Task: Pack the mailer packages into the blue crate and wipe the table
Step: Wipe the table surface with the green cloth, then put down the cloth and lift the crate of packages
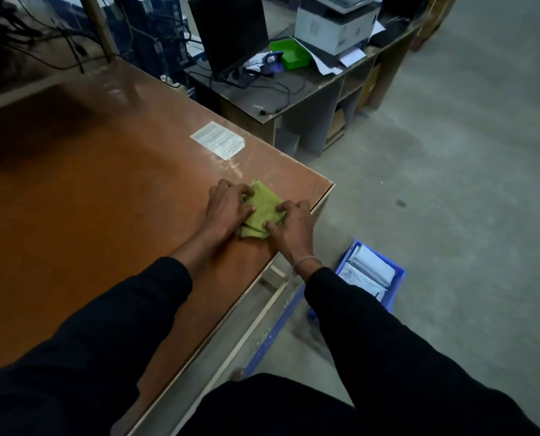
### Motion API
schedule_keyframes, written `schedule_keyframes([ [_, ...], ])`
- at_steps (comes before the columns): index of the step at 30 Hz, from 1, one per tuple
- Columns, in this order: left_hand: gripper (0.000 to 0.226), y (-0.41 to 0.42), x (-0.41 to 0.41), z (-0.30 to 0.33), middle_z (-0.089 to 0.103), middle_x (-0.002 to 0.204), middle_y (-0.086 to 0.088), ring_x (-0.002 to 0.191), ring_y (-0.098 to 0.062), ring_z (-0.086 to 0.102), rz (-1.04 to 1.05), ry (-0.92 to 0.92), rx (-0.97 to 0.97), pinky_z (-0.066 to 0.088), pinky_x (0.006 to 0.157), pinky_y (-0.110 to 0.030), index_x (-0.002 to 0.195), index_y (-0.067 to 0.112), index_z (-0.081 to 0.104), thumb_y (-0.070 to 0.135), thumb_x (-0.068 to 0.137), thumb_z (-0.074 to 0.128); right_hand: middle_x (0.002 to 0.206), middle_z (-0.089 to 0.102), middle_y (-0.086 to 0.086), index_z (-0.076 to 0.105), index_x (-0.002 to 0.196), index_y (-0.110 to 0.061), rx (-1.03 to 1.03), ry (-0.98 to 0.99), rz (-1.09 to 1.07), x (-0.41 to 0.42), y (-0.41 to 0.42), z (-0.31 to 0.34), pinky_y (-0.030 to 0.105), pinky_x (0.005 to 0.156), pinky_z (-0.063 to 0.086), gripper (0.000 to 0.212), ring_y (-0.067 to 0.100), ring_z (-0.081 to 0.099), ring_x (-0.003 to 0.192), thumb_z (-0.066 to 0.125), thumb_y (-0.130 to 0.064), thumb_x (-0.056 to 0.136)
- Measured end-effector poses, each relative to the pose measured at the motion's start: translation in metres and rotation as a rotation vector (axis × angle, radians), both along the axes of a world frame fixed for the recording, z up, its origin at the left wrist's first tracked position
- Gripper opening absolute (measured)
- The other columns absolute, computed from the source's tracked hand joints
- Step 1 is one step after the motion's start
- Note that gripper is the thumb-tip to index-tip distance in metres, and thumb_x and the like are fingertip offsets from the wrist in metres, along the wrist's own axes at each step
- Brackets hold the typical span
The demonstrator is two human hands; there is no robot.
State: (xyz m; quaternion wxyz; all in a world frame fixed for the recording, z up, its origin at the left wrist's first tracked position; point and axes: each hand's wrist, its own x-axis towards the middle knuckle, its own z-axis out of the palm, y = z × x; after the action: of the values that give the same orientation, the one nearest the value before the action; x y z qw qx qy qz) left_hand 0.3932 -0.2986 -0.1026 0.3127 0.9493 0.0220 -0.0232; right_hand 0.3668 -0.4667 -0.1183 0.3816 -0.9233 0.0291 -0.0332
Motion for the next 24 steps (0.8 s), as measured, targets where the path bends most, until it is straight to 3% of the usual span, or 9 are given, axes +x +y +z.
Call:
schedule_keyframes([
  [3, 0.039, 0.002, 0.004, -0.001, 0.051, 0.125, -0.009, 0.118, -0.034, 0.044, -0.039, -0.016, 0.113, 0.040, 0.103, -0.040, 0.126, 0.026, 0.068, 0.037, 0.089, 0.074, 0.117, 0.047, 0.010, 0.066, 0.118, -0.008, -0.055, -0.013, -0.004, -0.002, 0.003, -0.005, 0.031, 0.087, 0.046, 0.048, 0.029, 0.058, 0.098, 0.081, -0.027, 0.078],
  [6, 0.038, 0.002, 0.007, 0.004, 0.049, 0.128, -0.010, 0.119, -0.035, 0.042, -0.065, -0.017, 0.161, 0.039, 0.103, -0.041, 0.126, 0.026, 0.068, 0.037, 0.090, 0.073, 0.110, 0.045, 0.008, 0.069, 0.116, -0.010, -0.056, -0.027, -0.012, -0.002, 0.003, -0.007, 0.028, 0.084, 0.046, 0.048, 0.026, 0.055, 0.097, 0.083, -0.031, 0.075],
  [10, 0.040, -0.009, 0.010, 0.018, 0.045, 0.134, -0.013, 0.121, -0.034, 0.040, -0.108, -0.110, 0.295, 0.038, 0.102, -0.041, 0.127, 0.018, 0.064, 0.028, 0.090, 0.073, 0.100, 0.046, 0.000, 0.075, 0.108, -0.015, 0.146, -0.089, -0.052, -0.006, -0.012, -0.006, 0.025, 0.083, 0.049, 0.042, 0.017, 0.057, 0.089, 0.087, -0.030, 0.071],
  [14, 0.041, -0.044, 0.011, 0.032, 0.047, 0.135, -0.010, 0.123, -0.029, 0.041, -0.221, -0.233, 0.209, 0.040, 0.099, -0.037, 0.129, 0.019, 0.062, 0.023, 0.090, 0.073, 0.097, 0.049, 0.001, 0.073, 0.110, -0.019, 0.230, -0.169, -0.155, -0.022, -0.063, -0.003, 0.005, 0.073, 0.041, 0.038, 0.005, 0.054, 0.077, 0.086, -0.026, 0.076],
  [18, 0.035, -0.123, 0.011, 0.025, 0.057, 0.122, -0.015, 0.112, -0.033, 0.055, -0.517, -0.307, 0.097, 0.047, 0.095, -0.041, 0.120, 0.011, 0.066, 0.022, 0.088, 0.072, 0.102, 0.050, 0.004, 0.072, 0.111, -0.016, 0.214, -0.095, -0.302, -0.038, -0.146, -0.018, 0.001, 0.071, 0.039, 0.036, 0.005, 0.053, 0.076, 0.084, -0.021, 0.078],
  [24, 0.042, -0.259, -0.001, -0.044, 0.055, 0.121, -0.014, 0.102, -0.031, 0.065, -0.625, 0.000, 0.002, 0.053, 0.087, -0.037, 0.126, 0.011, 0.063, 0.023, 0.087, 0.074, 0.103, 0.052, 0.007, 0.070, 0.112, -0.009, 0.179, 0.079, -0.537, -0.079, -0.297, -0.067, 0.019, 0.080, 0.044, 0.041, 0.016, 0.058, 0.076, 0.086, -0.018, 0.076],
])
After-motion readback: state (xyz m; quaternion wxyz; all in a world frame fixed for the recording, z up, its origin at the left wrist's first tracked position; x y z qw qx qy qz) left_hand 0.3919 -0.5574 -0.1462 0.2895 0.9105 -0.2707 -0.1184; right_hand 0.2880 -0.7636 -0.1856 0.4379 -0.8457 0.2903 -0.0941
